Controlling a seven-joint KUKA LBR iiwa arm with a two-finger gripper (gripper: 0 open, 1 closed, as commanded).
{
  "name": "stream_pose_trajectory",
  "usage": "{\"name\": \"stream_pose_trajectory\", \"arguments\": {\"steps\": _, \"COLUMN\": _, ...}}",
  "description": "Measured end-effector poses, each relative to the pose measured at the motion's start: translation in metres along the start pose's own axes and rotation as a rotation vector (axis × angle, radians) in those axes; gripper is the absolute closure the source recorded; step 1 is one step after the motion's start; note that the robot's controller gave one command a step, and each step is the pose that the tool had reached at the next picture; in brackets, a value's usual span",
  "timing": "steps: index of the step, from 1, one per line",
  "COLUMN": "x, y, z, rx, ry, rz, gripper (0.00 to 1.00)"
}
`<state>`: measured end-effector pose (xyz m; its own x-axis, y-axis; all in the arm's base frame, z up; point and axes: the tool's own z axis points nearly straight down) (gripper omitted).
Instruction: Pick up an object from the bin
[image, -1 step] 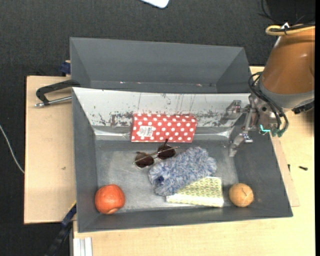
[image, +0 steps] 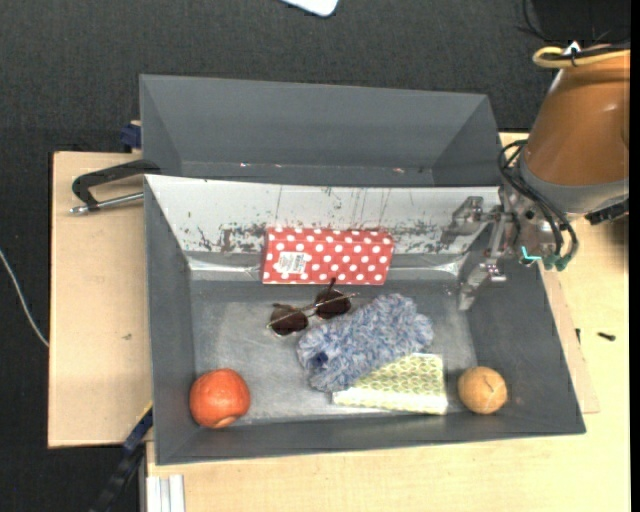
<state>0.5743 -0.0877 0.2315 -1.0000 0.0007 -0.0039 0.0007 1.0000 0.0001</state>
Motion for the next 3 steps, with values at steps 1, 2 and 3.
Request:
{"name": "stream_pose_trajectory", "arguments": {"steps": 1, "x": 0.004, "y": 0.012, "z": 0.043, "rx": 0.001, "ry": -0.004, "rz": -0.072, "gripper": 0.0}}
{"name": "stream_pose_trajectory", "arguments": {"steps": 2, "x": 0.069, "y": 0.001, "z": 0.132, "rx": -0.001, "ry": 0.012, "rz": -0.027, "gripper": 0.0}}
{"name": "stream_pose_trajectory", "arguments": {"steps": 3, "x": 0.048, "y": 0.008, "z": 0.133, "rx": -0.001, "ry": -0.002, "rz": -0.055, "gripper": 0.0}}
